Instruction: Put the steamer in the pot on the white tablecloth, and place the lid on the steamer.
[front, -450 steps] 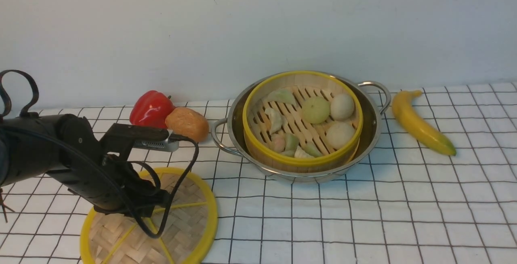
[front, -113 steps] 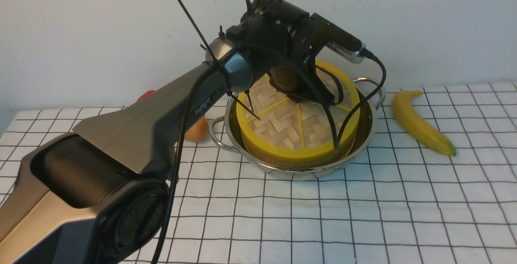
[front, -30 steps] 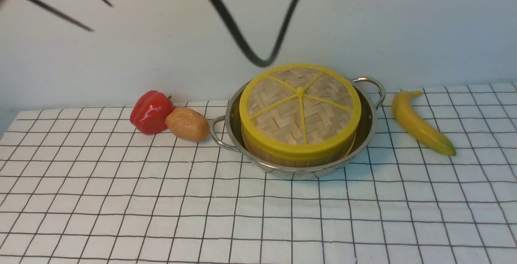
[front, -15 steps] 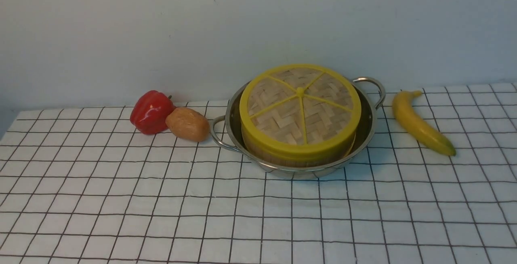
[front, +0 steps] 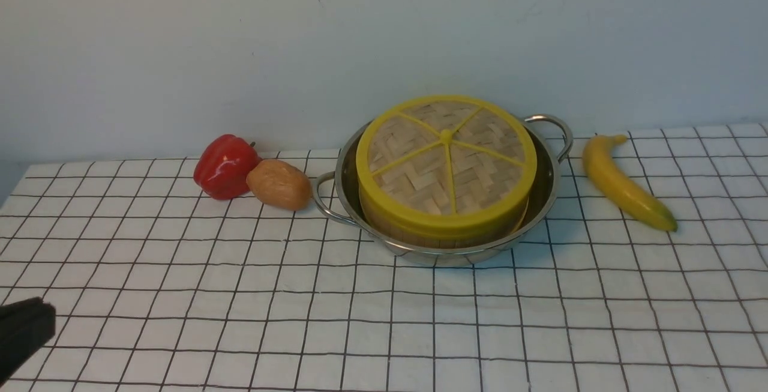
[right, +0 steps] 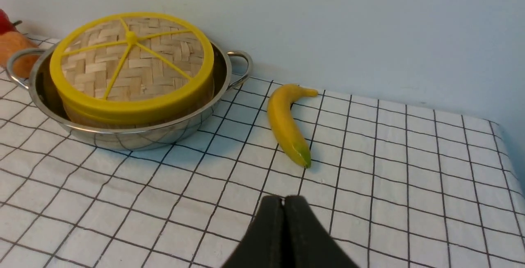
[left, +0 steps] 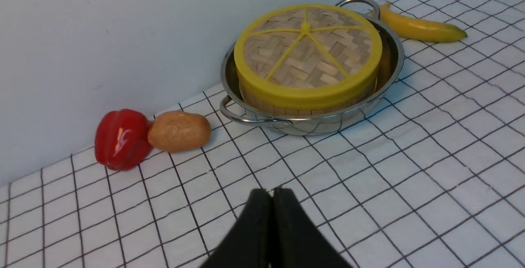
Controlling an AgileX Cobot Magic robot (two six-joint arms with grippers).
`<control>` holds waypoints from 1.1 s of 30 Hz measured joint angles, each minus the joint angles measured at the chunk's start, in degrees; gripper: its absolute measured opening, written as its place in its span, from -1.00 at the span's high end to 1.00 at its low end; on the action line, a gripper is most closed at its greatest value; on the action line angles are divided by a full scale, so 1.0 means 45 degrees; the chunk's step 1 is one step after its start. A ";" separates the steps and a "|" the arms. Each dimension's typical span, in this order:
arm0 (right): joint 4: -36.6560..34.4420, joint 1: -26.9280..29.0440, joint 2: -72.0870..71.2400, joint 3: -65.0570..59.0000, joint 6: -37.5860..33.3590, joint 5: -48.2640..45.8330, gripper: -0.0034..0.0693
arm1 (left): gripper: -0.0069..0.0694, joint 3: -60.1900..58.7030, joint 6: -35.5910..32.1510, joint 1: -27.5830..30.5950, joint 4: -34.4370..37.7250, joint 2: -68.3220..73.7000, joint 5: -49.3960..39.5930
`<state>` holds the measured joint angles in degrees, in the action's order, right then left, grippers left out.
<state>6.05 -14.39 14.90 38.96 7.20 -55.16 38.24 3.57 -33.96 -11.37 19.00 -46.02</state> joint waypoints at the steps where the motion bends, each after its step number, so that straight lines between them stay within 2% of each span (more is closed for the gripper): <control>1: -0.0114 0.0000 0.0000 -0.0024 0.0000 0.0000 0.92 | 0.88 -0.0036 0.0177 0.0000 0.0060 -0.0190 -0.0008; 6: -0.0772 0.0000 0.0000 -0.0063 0.0012 0.0000 0.90 | 0.87 -0.0036 0.0667 0.0000 0.0392 -0.0696 0.0225; 20: -0.2431 0.0000 0.0000 -0.0063 0.0012 0.0000 0.80 | 0.81 -0.0160 0.0501 0.0156 0.0214 -0.0672 0.0253; 22: -0.2746 0.0000 0.0000 -0.0063 0.0012 0.0000 0.78 | 0.81 -0.0477 0.0425 0.0728 0.0150 -0.0736 0.0403; 25: -0.3079 0.0000 0.0000 -0.0063 0.0012 0.0013 0.75 | 0.79 -0.1734 0.0416 0.2447 0.0003 -0.1061 0.1263; 28: -0.3435 0.0000 0.0000 -0.0063 0.0037 0.0013 0.73 | 0.79 -0.3719 0.0416 0.4105 -0.0081 -0.1539 0.2949; 33: -0.3807 0.0000 0.0000 -0.0063 0.0050 0.0013 0.68 | 0.76 -0.6338 0.0416 0.5338 -0.0200 -0.2580 0.5906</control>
<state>-11.08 -14.39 14.90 38.68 7.42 -55.10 9.71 5.44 -9.94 -12.27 7.38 -19.44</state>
